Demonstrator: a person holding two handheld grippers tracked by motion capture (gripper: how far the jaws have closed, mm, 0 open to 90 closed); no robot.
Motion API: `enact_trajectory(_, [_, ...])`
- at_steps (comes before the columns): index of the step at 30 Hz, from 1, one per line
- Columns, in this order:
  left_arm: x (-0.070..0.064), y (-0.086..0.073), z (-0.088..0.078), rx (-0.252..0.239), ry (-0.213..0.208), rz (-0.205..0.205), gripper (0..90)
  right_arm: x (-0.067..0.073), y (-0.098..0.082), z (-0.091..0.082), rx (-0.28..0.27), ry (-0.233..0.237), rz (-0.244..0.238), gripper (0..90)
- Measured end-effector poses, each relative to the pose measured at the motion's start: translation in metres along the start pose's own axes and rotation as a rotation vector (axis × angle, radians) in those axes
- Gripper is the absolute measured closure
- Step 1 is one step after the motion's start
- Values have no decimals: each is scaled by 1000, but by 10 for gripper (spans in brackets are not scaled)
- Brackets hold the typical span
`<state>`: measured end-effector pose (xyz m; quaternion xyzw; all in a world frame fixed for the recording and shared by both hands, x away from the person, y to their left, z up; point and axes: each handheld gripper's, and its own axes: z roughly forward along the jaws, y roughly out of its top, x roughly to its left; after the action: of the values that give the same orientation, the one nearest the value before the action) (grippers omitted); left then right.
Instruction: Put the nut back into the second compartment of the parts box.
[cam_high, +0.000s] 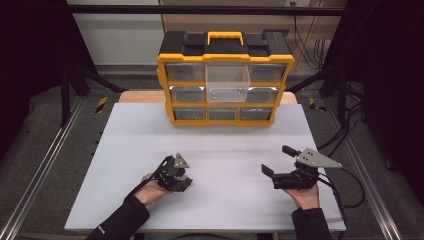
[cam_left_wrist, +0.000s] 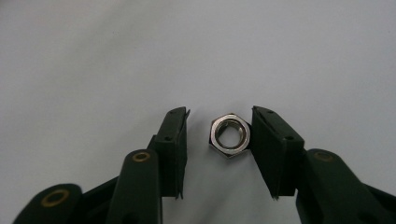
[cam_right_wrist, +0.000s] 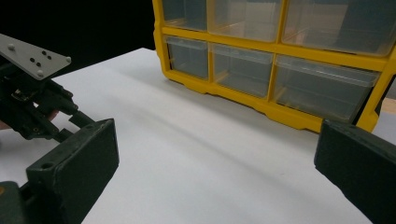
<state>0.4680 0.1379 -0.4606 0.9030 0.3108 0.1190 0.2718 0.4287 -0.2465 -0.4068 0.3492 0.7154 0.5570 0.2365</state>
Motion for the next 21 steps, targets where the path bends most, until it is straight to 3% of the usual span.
enact_trajectory(10, [-4, 2, 1, 13, -9, -2, 673, 0, 0, 0, 2, -2, 3, 4])
enact_trajectory(21, [-5, 3, 1, 27, 1, -10, 688, 0, 0, 0, 3, -3, 4, 4])
